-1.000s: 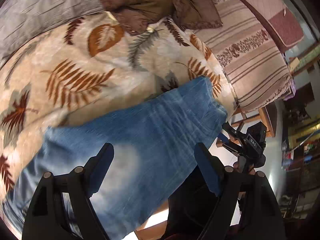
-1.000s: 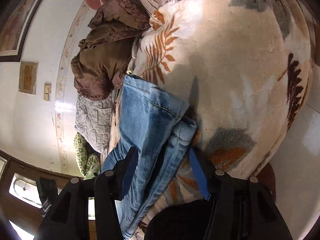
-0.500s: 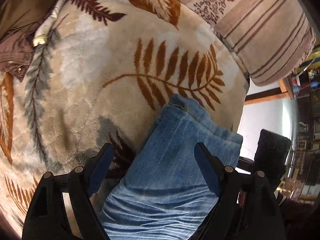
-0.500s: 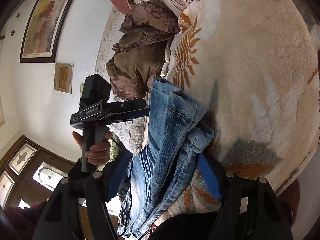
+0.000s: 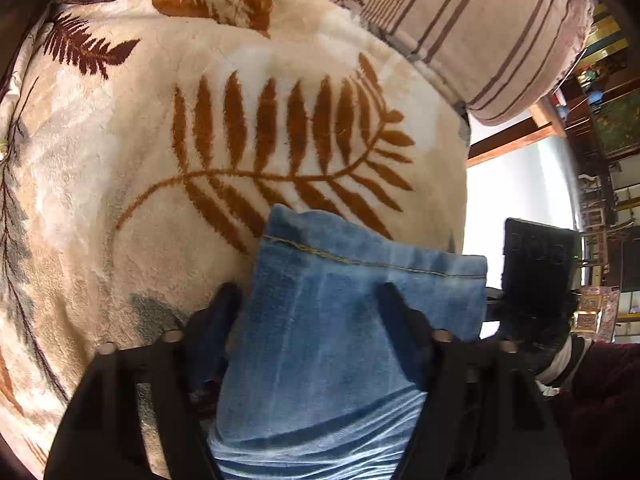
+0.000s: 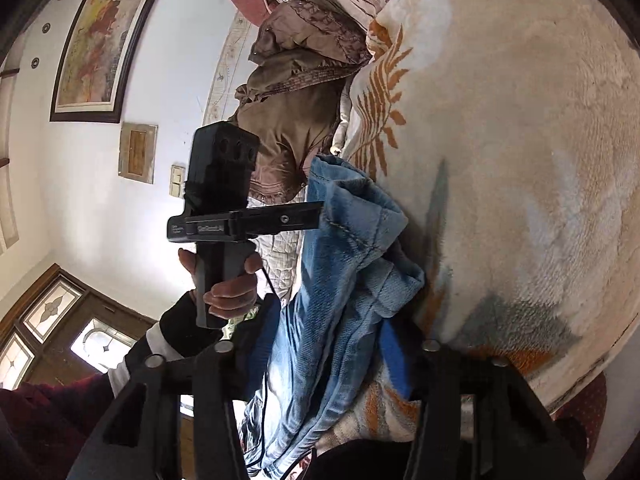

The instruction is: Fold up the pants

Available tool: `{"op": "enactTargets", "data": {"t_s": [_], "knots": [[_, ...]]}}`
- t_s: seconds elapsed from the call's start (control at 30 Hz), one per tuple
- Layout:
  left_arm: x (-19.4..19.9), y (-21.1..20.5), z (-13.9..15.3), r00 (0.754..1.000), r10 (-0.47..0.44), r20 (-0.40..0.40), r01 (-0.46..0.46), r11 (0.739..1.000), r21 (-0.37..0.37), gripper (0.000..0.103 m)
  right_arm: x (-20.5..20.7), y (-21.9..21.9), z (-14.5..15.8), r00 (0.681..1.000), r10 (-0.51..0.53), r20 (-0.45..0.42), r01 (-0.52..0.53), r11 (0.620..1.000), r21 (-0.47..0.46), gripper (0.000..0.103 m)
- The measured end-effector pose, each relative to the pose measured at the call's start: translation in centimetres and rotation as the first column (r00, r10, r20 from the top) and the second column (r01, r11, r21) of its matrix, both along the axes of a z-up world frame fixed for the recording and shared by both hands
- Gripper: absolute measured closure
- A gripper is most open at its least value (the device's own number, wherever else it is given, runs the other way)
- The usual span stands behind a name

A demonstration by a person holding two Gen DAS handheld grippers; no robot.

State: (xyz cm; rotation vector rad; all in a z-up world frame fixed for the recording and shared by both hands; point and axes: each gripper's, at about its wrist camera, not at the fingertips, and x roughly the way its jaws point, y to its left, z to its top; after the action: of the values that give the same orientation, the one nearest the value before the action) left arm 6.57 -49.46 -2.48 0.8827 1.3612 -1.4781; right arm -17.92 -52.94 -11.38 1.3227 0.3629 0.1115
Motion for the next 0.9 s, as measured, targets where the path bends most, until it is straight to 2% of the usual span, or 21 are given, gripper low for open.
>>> {"op": "enactTargets", "data": {"t_s": [0.03, 0.07, 0.1, 0.17, 0.27, 0.4, 0.5, 0.6, 0.67, 0.73, 0.8, 0.87, 0.9], "knots": [[0.0, 0.4, 0.3, 1.0, 0.012, -0.017, -0.012, 1.0, -0.008, 0.067, -0.1, -0.1, -0.3, 1.0, -0.006, -0.007, 0.006, 1.0, 0.006, 0.079], [0.0, 0.8, 0.4, 1.0, 0.023, -0.017, -0.024, 1.0, -0.015, 0.083, -0.2, -0.2, -0.6, 1.0, -0.011, -0.011, 0.012, 1.0, 0.021, 0.086], [0.0, 1.3, 0.6, 0.999, 0.039, -0.004, -0.039, 0.999, -0.024, 0.091, -0.4, -0.2, -0.6, 1.0, -0.013, -0.011, 0.013, 0.999, 0.03, 0.087], [-0.2, 2.5, 1.1, 0.997, 0.069, -0.019, -0.07, 0.996, -0.046, 0.095, -0.3, 0.1, 0.2, 1.0, 0.0, -0.013, 0.0, 1.0, -0.003, 0.092], [-0.4, 4.7, 3.1, 0.992, 0.12, -0.047, -0.125, 0.987, -0.1, 0.097, -0.4, 0.7, 2.7, 1.0, 0.011, 0.024, -0.009, 0.998, -0.061, 0.093], [0.2, 7.6, 6.5, 0.974, 0.219, -0.06, -0.226, 0.96, -0.163, 0.096, -0.2, 2.1, 6.6, 0.997, 0.065, 0.037, -0.058, 0.984, -0.166, 0.093], [0.6, 10.7, 9.1, 0.95, 0.303, -0.075, -0.312, 0.929, -0.199, 0.096, 0.2, 4.0, 9.8, 0.991, 0.122, 0.047, -0.106, 0.96, -0.258, 0.093], [0.9, 14.8, 10.4, 0.923, 0.381, -0.053, -0.383, 0.898, -0.218, 0.094, 1.5, 7.0, 12.7, 0.974, 0.223, 0.044, -0.194, 0.915, -0.353, 0.093], [0.8, 17.2, 10.0, 0.896, 0.443, -0.039, -0.441, 0.874, -0.204, 0.092, 2.9, 9.8, 13.9, 0.952, 0.307, 0.01, -0.276, 0.869, -0.41, 0.093], [1.8, 20.2, 8.5, 0.854, 0.518, -0.045, -0.518, 0.841, -0.156, 0.09, 4.5, 12.9, 14.2, 0.921, 0.385, -0.059, -0.368, 0.812, -0.453, 0.093], [2.9, 23.3, 6.2, 0.798, 0.601, -0.03, -0.601, 0.794, -0.091, 0.084, 6.7, 16.1, 13.6, 0.875, 0.452, -0.175, -0.478, 0.744, -0.466, 0.093], [3.8, 26.1, 3.8, 0.736, 0.677, -0.023, -0.677, 0.735, -0.028, 0.083, 8.6, 19.3, 12.3, 0.814, 0.496, -0.301, -0.58, 0.678, -0.451, 0.085], [4.5, 27.6, 3.0, 0.703, 0.711, -0.024, -0.711, 0.703, 0.001, 0.08, 9.3, 20.7, 11.8, 0.794, 0.499, -0.348, -0.608, 0.649, -0.457, 0.083]]}}
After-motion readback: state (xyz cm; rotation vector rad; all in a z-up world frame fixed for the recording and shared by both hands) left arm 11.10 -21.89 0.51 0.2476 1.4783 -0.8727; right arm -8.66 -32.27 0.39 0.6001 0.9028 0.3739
